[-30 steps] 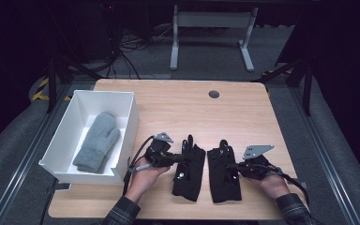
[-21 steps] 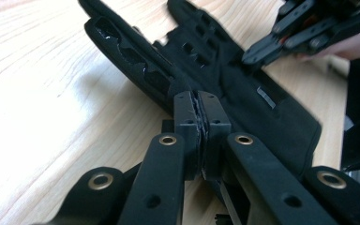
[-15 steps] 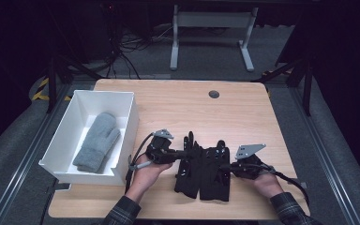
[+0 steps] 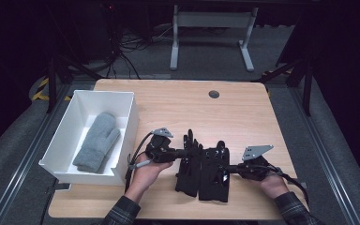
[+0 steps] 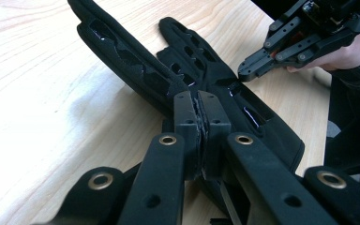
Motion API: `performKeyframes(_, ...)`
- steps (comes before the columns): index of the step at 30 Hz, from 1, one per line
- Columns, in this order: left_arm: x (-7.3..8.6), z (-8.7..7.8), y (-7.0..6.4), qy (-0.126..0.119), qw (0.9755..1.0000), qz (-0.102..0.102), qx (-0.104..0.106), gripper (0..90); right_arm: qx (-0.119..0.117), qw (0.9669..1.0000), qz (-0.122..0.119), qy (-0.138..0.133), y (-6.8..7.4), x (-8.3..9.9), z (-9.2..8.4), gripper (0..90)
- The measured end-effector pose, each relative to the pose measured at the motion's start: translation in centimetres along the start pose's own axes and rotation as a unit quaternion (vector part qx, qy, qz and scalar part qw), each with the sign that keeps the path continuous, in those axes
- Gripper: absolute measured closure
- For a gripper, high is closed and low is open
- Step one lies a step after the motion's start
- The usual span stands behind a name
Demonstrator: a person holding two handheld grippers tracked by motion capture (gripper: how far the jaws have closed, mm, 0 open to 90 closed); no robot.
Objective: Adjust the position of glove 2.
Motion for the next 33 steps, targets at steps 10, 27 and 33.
performKeyframes(10,-1.1,1.0,-0.9,-0.004,0.9996,-0.001,0.027,88.3,-0.010,0.9999,0.002,-0.003,0.1,-0.2,0.3,90.0)
performKeyframes(27,-2.2,3.3,-2.5,0.013,0.9985,0.016,0.051,88.3,-0.032,0.9994,-0.013,-0.005,1.5,-1.5,2.2,90.0)
performKeyframes(33,-2.1,5.3,-2.8,0.031,0.9977,0.017,0.058,88.3,-0.036,0.9991,-0.021,-0.007,1.8,-2.1,3.0,90.0)
Point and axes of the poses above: each handheld gripper's, and its own axes: z roughly forward along the jaws, x roughly out of its underside, y roughly to its left, the point moved 5 cm from there along z, roughly forward along the jaws, and after that the axes turned 7 degrees about z, right-handed, at the moved point
